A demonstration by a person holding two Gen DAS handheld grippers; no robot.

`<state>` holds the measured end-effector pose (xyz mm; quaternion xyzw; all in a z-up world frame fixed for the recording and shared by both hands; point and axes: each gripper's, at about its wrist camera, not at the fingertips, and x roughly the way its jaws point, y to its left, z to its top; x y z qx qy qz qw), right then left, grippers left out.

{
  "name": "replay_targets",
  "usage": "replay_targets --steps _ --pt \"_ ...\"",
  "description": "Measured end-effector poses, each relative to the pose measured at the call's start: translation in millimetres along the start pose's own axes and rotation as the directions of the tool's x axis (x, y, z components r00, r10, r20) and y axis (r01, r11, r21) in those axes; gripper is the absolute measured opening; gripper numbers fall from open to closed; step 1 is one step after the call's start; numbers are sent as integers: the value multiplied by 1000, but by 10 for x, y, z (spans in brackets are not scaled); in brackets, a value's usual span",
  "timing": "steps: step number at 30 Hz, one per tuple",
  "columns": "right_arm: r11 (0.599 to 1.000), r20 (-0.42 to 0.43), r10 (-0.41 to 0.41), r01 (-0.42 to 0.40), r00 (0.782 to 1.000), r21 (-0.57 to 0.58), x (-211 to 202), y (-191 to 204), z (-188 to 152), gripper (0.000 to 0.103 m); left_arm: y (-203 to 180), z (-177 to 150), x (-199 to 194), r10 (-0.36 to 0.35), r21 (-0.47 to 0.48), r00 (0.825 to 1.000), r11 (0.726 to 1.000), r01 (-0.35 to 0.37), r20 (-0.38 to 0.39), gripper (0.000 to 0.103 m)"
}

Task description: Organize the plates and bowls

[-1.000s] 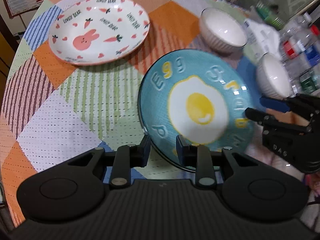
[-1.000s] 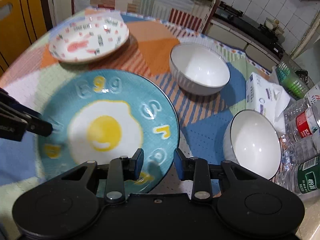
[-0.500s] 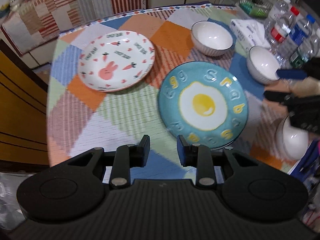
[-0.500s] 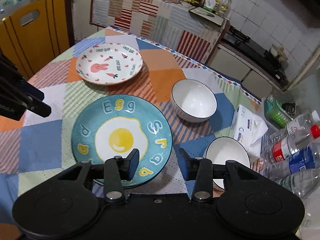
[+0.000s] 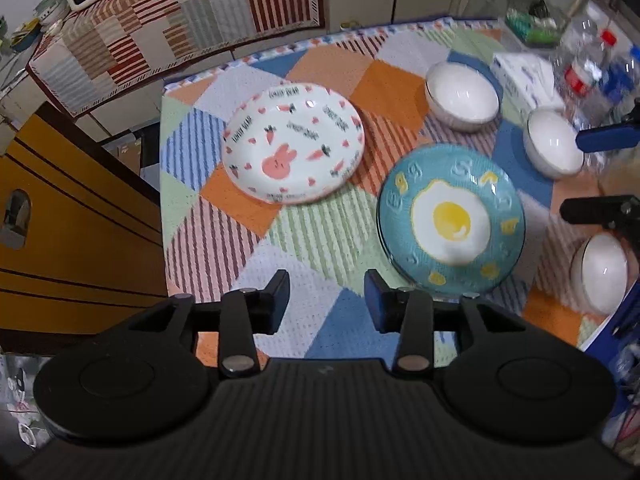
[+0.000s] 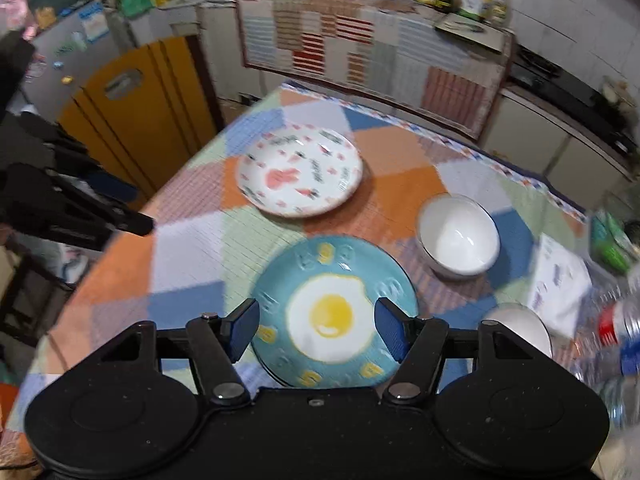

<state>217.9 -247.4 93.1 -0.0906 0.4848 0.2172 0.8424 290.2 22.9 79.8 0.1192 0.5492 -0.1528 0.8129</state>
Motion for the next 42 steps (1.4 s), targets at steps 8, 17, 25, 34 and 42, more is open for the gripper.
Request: replay_targets --steps 8,17,25,34,42 --pt "996 148 77 -69 986 -58 55 27 442 74 265 275 70 44 -25 998 999 -43 40 58" --pt "989 82 65 -54 995 -137 693 18 762 74 558 305 466 28 -33 992 999 -25 121 77" --pt "998 58 66 -66 996 -10 1324 -244 930 74 864 383 1000 37 -71 987 997 -26 157 78" --pt "982 -13 60 -57 998 179 2079 -482 1016 71 1212 614 1610 9 -249 989 968 28 147 76" --pt "957 19 62 -65 998 284 2498 -600 928 56 1273 525 2159 -27 -318 996 947 51 79 66"
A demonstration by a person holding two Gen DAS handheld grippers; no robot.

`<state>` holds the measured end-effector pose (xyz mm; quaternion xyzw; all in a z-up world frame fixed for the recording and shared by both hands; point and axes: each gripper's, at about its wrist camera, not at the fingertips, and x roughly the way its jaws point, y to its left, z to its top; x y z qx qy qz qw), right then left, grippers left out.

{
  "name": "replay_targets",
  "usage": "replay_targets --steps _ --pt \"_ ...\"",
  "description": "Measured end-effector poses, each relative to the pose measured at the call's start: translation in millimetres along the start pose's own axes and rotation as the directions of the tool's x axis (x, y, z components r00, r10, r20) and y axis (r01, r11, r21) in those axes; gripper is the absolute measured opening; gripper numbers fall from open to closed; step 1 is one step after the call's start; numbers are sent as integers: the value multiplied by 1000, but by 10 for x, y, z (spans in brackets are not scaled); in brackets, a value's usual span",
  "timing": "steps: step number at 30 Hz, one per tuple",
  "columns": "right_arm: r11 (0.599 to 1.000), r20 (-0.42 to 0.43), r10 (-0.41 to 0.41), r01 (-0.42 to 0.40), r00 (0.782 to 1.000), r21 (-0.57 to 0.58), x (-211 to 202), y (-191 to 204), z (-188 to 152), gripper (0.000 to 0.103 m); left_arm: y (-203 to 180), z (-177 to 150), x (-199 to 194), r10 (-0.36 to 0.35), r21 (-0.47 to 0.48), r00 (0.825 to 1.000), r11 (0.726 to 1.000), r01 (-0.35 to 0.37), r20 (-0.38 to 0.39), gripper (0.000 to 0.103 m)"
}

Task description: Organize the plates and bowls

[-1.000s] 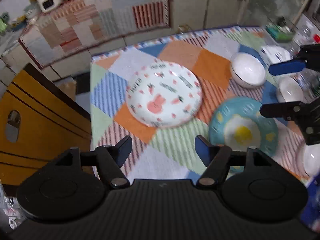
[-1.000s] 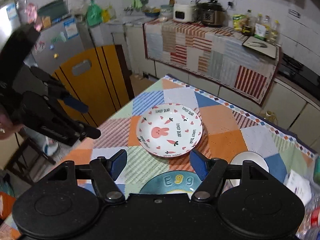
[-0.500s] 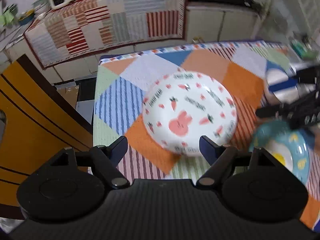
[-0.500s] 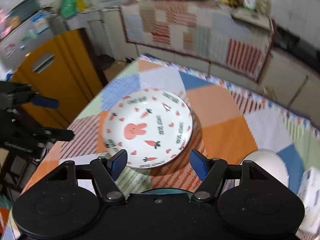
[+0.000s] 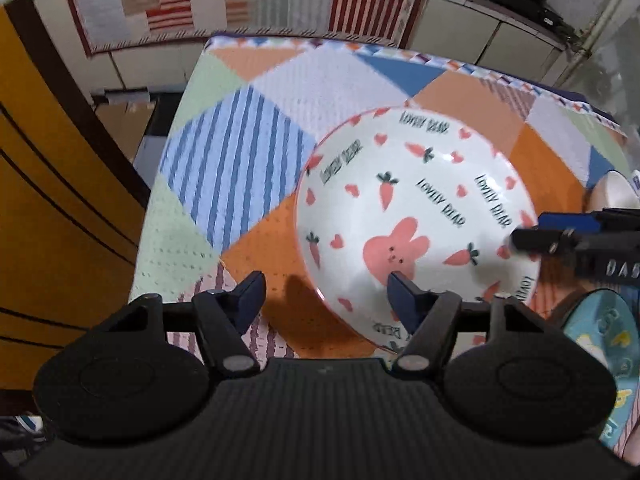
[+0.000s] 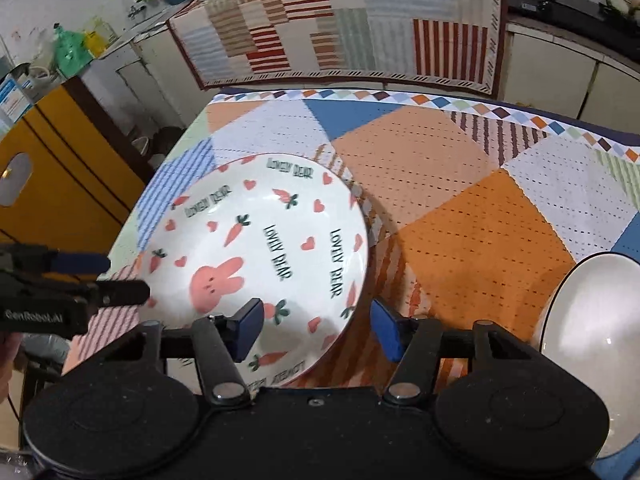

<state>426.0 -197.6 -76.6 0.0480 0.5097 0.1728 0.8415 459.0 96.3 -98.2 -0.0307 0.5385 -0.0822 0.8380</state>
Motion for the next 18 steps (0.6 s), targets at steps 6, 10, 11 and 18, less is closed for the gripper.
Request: replay_targets --steps 6,10,11,18 --pt "994 73 1 -9 997 110 88 -197 -55 25 148 -42 139 -7 -67 1000 998 7 5 45" --pt "995 65 22 -28 998 93 196 -238 -75 23 203 -32 192 -84 -125 996 989 85 7 24" --pt "995 59 25 -30 998 93 231 -239 -81 23 194 -28 206 -95 -130 995 987 95 5 22" --pt "995 88 71 -77 994 67 313 -245 -131 21 190 -96 232 -116 -205 993 971 120 28 19"
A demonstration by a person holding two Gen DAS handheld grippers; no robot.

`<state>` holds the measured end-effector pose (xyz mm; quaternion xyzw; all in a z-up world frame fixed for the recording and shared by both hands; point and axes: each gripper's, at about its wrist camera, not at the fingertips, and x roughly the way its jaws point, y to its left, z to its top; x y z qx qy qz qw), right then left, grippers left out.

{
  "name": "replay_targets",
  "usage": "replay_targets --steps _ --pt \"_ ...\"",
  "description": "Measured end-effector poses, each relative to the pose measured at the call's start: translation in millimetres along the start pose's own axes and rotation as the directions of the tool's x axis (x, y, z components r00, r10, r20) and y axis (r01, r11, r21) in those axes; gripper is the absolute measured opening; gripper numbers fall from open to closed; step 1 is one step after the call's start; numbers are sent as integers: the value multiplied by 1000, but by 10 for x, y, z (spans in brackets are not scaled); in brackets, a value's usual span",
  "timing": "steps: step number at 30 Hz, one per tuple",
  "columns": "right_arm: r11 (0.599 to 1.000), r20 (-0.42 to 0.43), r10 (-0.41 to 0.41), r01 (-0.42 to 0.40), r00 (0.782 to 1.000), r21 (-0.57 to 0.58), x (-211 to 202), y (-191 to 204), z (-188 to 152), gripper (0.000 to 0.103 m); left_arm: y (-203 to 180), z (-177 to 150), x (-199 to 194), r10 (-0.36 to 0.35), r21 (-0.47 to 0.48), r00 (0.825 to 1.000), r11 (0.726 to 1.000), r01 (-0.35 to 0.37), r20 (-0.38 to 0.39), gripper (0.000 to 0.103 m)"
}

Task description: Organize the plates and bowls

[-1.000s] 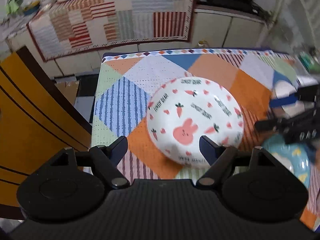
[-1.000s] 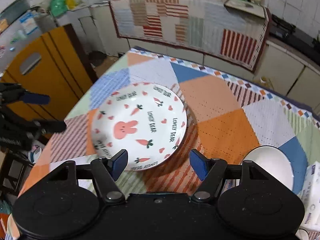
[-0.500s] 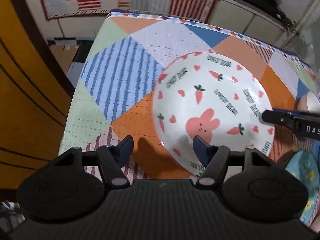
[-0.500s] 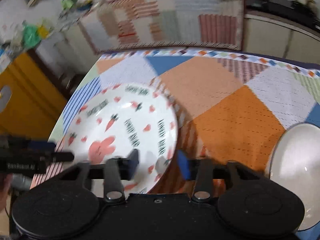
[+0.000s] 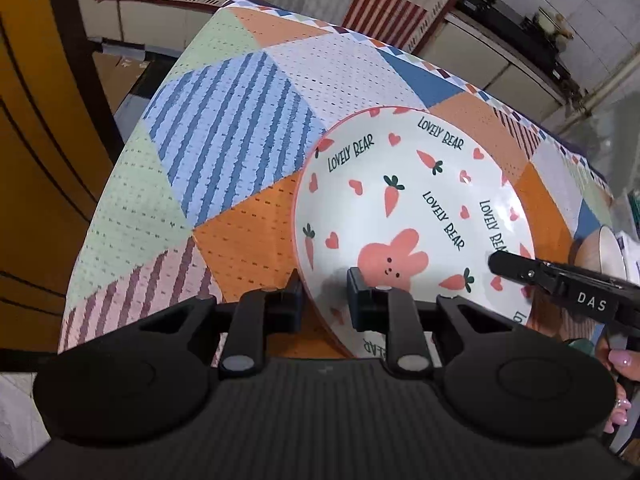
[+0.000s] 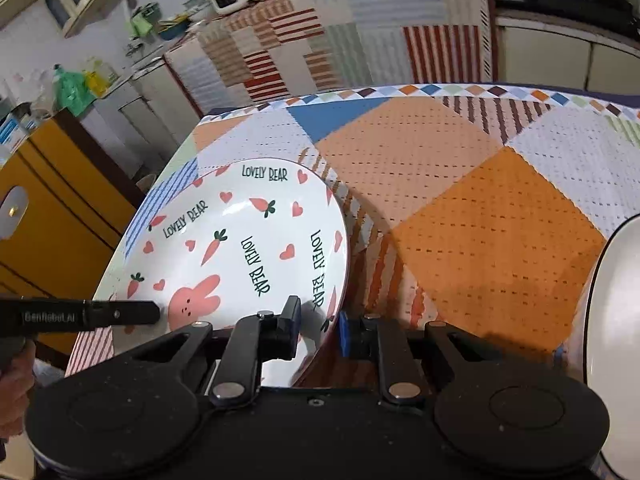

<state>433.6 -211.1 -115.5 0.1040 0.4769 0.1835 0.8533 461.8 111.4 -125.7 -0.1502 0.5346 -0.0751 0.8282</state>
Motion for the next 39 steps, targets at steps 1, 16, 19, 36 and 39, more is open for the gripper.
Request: replay_targets --steps 1,16,19,36,39 --pt "1000 -5 10 -10 1000 16 -2 -25 10 20 -6 -1 -16 12 -22 1000 1000 -12 -7 19" --pt "992 -16 90 -91 996 -85 -778 244 5 19 -413 -268 -1064 17 113 999 993 -20 27 20" --pt "992 -12 95 -96 995 -84 -1028 265 -62 20 -522 -361 -1286 -3 133 1000 991 2 10 20" --pt "991 77 119 -113 990 -78 -2541 159 -795 20 -1353 -1072 -2155 -71 292 997 953 80 -43 20" --pt "993 84 107 -102 991 -59 -2641 73 -950 20 -1440 -1175 -2094 -71 301 995 950 87 -64 20"
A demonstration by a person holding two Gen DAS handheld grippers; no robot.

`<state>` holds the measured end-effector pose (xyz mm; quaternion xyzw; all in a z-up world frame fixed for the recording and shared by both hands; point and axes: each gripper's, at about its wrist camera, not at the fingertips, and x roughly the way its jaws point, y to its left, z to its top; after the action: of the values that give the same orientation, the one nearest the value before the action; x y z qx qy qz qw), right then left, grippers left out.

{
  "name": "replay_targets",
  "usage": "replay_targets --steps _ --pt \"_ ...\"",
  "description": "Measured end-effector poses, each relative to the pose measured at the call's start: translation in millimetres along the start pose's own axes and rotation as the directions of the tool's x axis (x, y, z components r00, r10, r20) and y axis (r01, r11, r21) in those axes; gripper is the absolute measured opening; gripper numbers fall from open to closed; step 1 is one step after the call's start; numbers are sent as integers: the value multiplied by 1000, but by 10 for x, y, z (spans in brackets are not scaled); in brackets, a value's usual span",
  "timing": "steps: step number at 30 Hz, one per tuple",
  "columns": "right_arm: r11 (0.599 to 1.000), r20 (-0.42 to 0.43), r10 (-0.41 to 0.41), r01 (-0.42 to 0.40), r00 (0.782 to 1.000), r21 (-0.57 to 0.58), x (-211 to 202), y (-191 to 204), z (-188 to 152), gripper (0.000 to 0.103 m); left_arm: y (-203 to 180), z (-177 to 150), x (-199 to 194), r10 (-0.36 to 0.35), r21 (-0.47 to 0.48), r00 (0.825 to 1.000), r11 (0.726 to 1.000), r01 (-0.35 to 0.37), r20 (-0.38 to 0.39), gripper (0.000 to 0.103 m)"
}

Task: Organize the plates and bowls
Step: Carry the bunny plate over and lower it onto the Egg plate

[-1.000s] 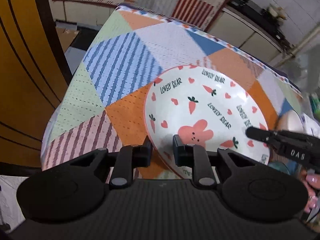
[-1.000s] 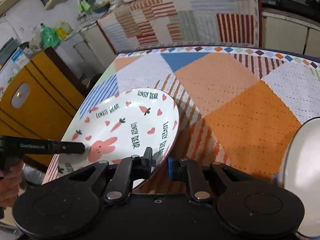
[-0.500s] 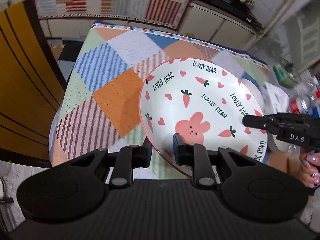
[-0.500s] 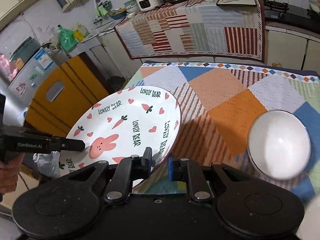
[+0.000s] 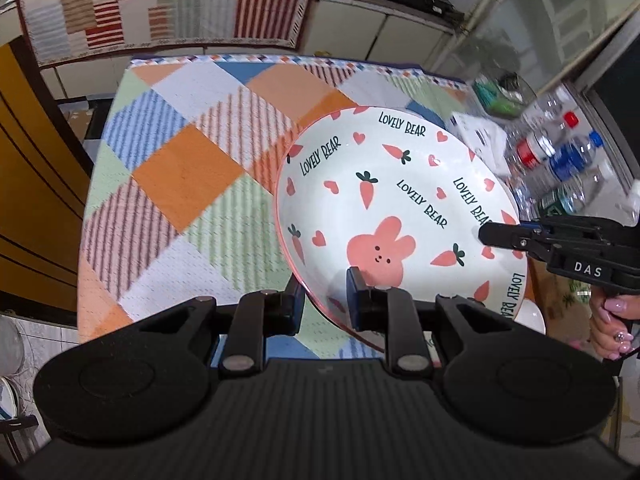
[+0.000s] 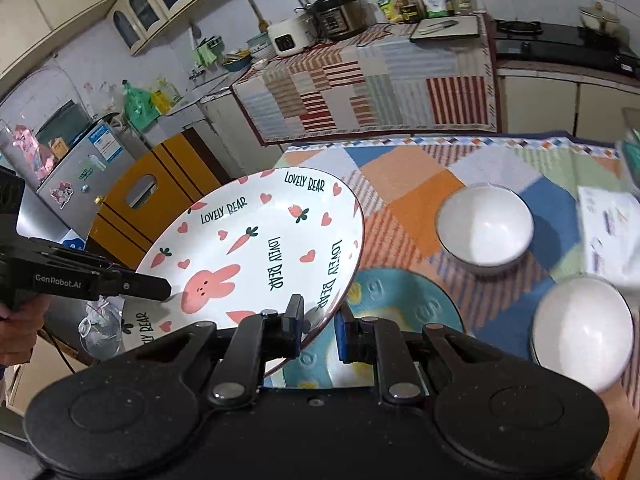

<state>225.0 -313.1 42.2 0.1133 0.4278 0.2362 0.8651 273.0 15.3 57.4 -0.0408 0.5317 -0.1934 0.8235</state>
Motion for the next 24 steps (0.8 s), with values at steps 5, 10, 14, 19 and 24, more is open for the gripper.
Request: replay_targets --steps 5,10,14,19,24 --pt "999 -5 -29 29 1000 24 -68 -104 -192 20 -71 -70 235 -20 -13 999 1000 19 -38 20" --pt "998 -30 -59 60 998 31 -32 -218 -353 21 -66 -121 533 -31 -32 996 999 29 -79 20" --pt "996 -61 -73 76 995 44 69 -326 -442 21 -23 -172 761 -37 -55 993 998 31 -113 20" --pt "994 -106 -86 92 991 57 238 -431 -537 21 40 -233 1009 -37 -83 989 996 25 -145 20" --pt "992 -162 -97 108 982 63 407 -498 -567 21 56 -260 1195 -30 -95 985 995 14 -172 21"
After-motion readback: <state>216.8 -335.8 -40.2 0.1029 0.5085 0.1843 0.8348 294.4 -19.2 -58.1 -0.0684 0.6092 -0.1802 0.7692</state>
